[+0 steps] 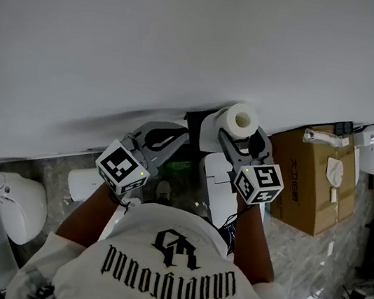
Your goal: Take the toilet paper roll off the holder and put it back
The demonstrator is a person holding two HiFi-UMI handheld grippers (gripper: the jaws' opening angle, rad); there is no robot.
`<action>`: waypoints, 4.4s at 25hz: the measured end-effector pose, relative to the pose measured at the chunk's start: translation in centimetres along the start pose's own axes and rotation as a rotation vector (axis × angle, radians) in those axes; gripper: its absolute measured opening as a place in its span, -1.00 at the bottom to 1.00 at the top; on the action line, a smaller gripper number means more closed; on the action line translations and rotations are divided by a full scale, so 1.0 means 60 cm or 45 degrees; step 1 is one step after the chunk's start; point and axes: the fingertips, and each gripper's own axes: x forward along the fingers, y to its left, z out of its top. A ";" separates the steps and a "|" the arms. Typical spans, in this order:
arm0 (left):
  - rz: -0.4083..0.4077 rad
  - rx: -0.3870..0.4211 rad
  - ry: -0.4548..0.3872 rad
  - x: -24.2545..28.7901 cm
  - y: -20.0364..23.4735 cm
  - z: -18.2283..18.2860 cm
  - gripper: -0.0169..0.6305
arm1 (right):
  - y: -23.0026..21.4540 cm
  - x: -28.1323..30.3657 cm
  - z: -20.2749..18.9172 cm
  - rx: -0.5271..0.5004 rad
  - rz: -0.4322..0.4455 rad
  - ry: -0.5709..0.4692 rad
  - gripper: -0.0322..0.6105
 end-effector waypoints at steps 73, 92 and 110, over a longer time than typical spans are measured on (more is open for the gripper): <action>0.486 0.136 -0.045 -0.074 -0.542 0.014 -0.91 | 0.060 -0.519 -0.028 -0.157 0.415 -0.241 0.10; 0.469 0.180 -0.060 -0.220 -0.496 0.032 -0.91 | 0.174 -0.475 0.022 -0.166 0.366 -0.313 0.10; 0.451 0.169 -0.081 -0.351 -0.430 0.016 -0.91 | 0.274 -0.415 0.037 -0.193 0.286 -0.333 0.10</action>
